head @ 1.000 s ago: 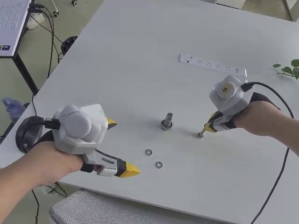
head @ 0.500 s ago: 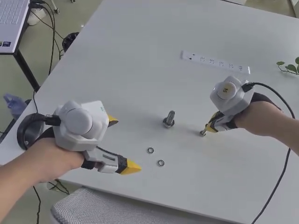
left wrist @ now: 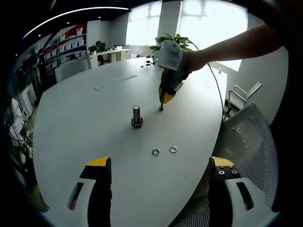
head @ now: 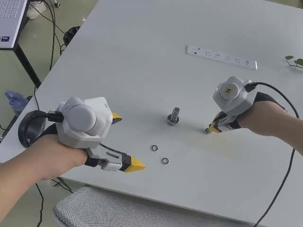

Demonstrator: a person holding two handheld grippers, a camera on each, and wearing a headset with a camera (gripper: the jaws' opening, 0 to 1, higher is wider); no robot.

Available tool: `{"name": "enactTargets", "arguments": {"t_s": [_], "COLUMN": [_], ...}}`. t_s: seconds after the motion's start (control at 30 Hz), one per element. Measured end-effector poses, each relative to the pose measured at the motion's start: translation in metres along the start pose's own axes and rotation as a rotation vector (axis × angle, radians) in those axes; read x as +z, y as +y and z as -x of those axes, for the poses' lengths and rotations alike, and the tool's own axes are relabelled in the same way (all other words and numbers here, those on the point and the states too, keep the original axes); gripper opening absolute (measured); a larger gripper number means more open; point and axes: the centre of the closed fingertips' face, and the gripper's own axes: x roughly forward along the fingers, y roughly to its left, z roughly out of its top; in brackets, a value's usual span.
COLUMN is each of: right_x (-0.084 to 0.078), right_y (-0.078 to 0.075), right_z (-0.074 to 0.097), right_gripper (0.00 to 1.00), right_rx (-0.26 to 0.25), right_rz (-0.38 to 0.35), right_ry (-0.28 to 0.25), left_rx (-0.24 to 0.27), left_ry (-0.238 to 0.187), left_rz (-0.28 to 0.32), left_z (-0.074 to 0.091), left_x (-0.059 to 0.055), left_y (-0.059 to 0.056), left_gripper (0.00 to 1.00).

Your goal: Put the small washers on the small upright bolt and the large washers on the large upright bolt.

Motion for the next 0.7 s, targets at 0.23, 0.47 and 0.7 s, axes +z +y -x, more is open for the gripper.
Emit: {"name": "enactTargets", "arguments": {"t_s": [0.23, 0.47, 0.7], "right_x": [-0.001, -0.001, -0.001], "right_y": [0.001, 0.002, 0.003], "right_z": [-0.007, -0.015, -0.019], "right_gripper": [0.12, 0.12, 0.12], "right_rx": [0.004, 0.009, 0.012], "right_rz": [0.001, 0.009, 0.004], "right_ry": [0.005, 0.011, 0.013], "left_rx": [-0.007, -0.010, -0.014], "left_ry": [0.004, 0.012, 0.015], "left_rz": [0.003, -0.003, 0.000], "left_z": [-0.002, -0.004, -0.005], "left_x": [0.001, 0.000, -0.001], "left_y": [0.001, 0.003, 0.003], "left_gripper": [0.84, 0.84, 0.84]}}
